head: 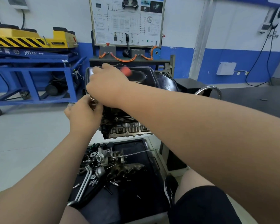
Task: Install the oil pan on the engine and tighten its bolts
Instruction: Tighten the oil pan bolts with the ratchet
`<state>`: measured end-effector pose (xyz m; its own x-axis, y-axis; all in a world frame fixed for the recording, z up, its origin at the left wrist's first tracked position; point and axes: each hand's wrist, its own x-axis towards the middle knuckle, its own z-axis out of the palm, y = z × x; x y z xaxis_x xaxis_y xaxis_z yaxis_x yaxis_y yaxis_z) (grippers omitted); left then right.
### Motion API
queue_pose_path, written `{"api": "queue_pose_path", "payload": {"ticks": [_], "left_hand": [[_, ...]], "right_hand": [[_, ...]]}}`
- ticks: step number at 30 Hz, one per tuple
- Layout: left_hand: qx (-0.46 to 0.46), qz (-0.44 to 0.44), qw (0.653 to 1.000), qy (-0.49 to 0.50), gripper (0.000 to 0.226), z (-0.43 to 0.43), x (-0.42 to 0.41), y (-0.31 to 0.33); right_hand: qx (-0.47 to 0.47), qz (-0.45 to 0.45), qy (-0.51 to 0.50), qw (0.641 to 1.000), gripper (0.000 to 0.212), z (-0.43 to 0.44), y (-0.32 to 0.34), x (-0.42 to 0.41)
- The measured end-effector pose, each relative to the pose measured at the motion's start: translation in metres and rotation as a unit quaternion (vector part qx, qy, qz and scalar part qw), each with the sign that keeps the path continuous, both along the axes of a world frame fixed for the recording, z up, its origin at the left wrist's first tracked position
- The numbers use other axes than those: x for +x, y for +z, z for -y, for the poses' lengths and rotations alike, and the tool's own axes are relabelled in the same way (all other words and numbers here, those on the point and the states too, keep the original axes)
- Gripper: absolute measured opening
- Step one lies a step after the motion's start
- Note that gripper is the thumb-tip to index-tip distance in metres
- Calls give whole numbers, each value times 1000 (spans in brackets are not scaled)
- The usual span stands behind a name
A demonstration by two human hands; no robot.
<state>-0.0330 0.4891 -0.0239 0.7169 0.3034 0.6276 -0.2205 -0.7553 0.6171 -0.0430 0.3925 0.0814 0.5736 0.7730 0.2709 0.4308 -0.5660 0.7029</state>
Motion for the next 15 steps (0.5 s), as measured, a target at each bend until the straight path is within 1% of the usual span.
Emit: {"api": "queue_pose_path", "payload": {"ticks": [1, 2, 4, 5, 7, 9, 11, 12, 13, 14, 15], "left_hand": [[-21, -6, 1000, 14, 16, 1, 1, 0], [-35, -19, 999, 24, 15, 1, 2, -1], [-17, -28, 999, 39, 25, 1, 0, -3], [-6, -19, 999, 34, 23, -1, 0, -4], [-1, 2, 1000, 7, 14, -5, -1, -4], [-2, 13, 999, -30, 14, -9, -2, -4], [11, 17, 999, -39, 16, -8, 0, -4], [15, 14, 999, -25, 19, -6, 0, -3], [12, 11, 1000, -4, 25, -3, 0, -2], [9, 10, 1000, 16, 30, -2, -1, -1], [13, 7, 1000, 27, 33, 0, -1, -1]], "right_hand": [[38, -24, -18, 999, 11, -1, -3, -1], [82, -53, -45, 994, 17, -2, -6, -3], [146, -107, -92, 979, 29, -2, -9, -5], [150, -110, -94, 978, 30, -2, -10, -6], [104, -76, -58, 990, 21, -1, -6, -6], [23, -22, -1, 1000, 8, 2, -1, -2], [-20, 21, 25, 999, 19, 2, 3, 3], [-19, 16, 22, 999, 21, 0, 4, 2], [-11, 1, 16, 1000, 18, -2, 2, 0], [0, -21, 0, 1000, 14, -5, 0, -4], [24, -44, -24, 998, 16, -8, -2, -8]]}}
